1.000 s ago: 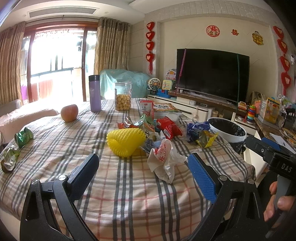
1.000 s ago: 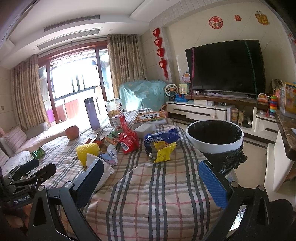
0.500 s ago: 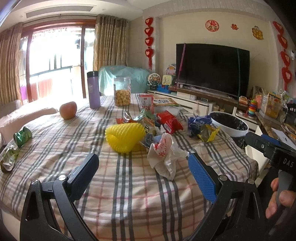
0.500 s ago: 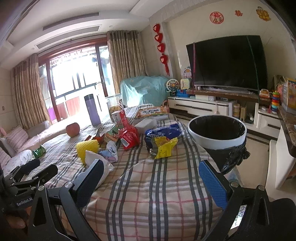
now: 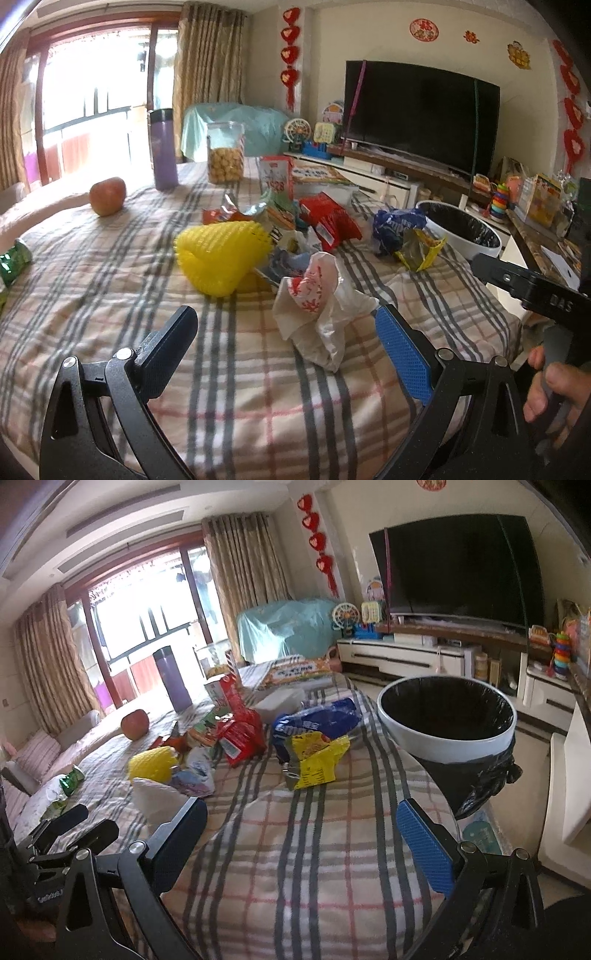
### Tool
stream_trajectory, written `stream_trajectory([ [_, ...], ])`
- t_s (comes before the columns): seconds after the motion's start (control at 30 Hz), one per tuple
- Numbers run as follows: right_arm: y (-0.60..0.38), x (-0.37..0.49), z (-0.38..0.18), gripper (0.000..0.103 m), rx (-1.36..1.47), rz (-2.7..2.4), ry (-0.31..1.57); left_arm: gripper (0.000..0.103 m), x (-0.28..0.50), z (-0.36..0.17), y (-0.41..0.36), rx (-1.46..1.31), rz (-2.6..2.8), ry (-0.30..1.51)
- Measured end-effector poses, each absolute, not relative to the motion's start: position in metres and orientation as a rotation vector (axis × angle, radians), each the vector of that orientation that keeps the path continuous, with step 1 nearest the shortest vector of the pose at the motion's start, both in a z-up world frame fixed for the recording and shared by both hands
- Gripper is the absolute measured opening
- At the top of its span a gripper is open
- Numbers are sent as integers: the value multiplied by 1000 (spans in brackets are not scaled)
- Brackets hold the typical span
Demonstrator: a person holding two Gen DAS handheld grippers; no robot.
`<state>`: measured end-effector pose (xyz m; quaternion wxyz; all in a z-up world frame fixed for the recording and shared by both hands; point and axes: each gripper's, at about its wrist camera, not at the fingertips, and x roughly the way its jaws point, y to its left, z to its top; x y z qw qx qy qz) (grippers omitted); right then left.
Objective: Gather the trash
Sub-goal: 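Grasp the white tissue with the left tool while the right tool grasps the yellow snack bag, then carry both items over the bin and open both tools to drop them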
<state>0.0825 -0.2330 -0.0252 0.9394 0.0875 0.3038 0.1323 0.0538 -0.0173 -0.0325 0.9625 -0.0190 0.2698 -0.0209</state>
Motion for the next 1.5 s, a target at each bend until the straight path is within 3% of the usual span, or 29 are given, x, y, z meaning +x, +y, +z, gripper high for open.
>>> stream_trajectory([
  [0.3,-240,127,-46,101,210,259,721,99,87,-45,-22,-66,-73,611],
  [0.47,-239,150,-51,92,213,277,749,84,97,-50,-29,-58,-102,648],
  [0.63,-241,167,-61,69,234,295,800,55,103,-52,-38,-27,-136,667],
  [0.7,-241,170,-62,43,237,296,808,47,104,-51,-41,-21,-153,668],
  [0.77,-244,172,-64,24,242,299,818,41,105,-49,-46,-15,-169,669],
  [0.87,-248,171,-64,17,259,309,816,35,105,-47,-53,-5,-195,669],
  [1.5,-314,158,-42,16,332,233,772,33,135,-28,-124,31,-371,663],
])
